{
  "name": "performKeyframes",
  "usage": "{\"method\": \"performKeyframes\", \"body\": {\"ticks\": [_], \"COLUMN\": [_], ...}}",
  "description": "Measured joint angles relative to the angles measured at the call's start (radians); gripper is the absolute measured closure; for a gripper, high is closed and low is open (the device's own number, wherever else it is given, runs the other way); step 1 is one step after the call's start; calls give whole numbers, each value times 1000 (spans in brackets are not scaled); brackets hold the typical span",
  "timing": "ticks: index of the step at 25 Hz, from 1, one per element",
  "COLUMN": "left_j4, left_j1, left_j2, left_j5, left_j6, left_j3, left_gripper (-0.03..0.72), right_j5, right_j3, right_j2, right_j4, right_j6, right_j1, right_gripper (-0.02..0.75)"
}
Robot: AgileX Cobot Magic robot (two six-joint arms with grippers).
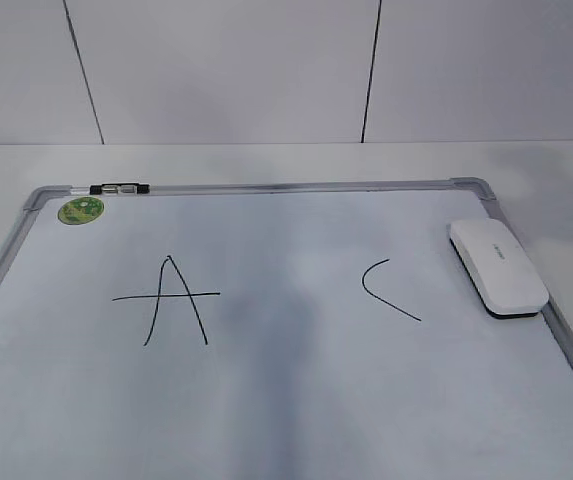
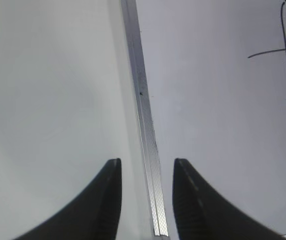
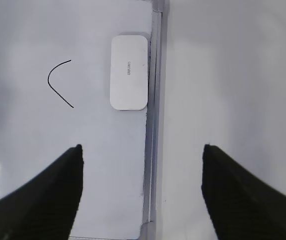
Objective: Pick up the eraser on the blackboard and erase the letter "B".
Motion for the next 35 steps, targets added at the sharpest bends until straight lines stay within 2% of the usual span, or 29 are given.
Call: {"method": "performKeyframes", "body": {"ticks": [10,18,22,28,35], "left_j4": [-24,-32,-32,-32,-28], "left_j1": [0,0,0,0,0], "left_j2": [-378,-723,-892,-1116,-1336], "left_j5": [17,28,36,28,-32], "left_j6": [-2,3,7,28,34], "left_j3": [208,394,449,529,663], "left_gripper": [450,452,454,454,455], "right_j5": [6,9,3,-94,-140], "right_j3": [146,334,442,603,694], "right_j2": [-387,-619,-696,-764,-805], "right_j4": [-4,-7,-19,-42,-44], "right_j6": [-2,-2,-23,-40,-49], "right_j1": [0,0,0,0,0], "right_gripper": [150,150,150,150,150]}}
